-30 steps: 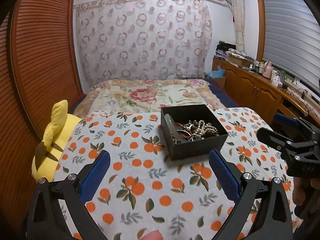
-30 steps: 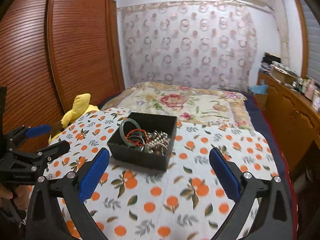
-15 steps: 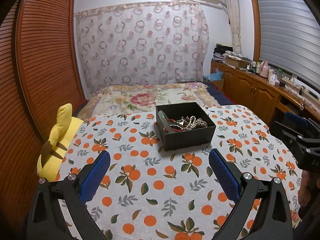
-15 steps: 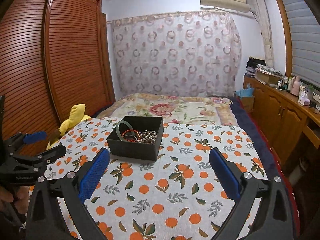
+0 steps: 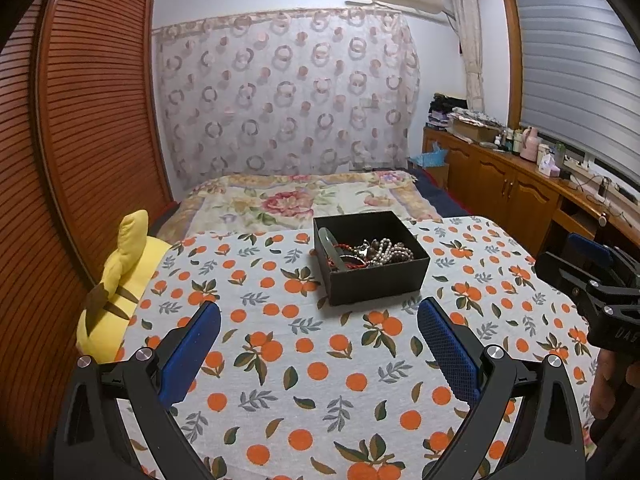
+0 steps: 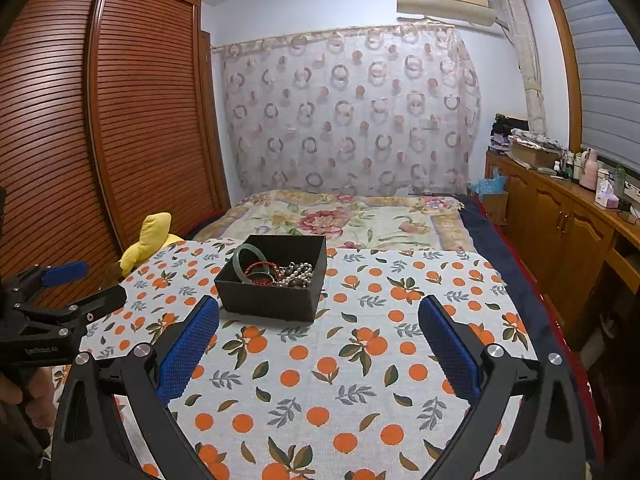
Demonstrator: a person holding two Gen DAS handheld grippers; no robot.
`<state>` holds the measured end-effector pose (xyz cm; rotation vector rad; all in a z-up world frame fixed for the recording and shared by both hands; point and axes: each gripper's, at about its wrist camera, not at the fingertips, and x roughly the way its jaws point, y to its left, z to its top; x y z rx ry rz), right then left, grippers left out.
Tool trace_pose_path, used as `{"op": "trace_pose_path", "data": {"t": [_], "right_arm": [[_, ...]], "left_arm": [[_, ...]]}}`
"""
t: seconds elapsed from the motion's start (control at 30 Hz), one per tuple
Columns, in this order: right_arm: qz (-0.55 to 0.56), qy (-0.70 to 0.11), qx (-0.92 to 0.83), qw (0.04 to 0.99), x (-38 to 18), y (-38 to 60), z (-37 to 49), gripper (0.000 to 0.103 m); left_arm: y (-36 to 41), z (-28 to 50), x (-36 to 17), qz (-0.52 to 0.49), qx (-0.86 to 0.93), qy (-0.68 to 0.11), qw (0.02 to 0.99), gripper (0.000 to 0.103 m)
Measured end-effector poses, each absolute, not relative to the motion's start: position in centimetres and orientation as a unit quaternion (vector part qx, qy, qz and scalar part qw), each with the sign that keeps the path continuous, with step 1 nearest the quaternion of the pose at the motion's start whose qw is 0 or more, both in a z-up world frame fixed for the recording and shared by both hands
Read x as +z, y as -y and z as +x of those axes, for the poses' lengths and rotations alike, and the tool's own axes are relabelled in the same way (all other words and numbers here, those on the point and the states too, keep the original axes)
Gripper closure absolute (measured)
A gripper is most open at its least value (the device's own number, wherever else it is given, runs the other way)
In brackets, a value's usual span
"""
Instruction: Organize jewelry
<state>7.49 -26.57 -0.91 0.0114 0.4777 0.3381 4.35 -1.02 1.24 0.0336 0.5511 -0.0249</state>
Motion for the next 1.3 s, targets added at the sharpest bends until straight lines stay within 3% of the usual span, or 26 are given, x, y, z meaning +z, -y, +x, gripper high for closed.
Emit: {"op": "trace_pose_path", "data": {"t": [1.3], "right_arm": [[0.008,-0.235,0.167,0.958,-1.03,26.74,7.35,0.003]], "left_arm": [[0.98,3.72,1.74,0.01,-0.013,-0.261,0.965,0.008]]}}
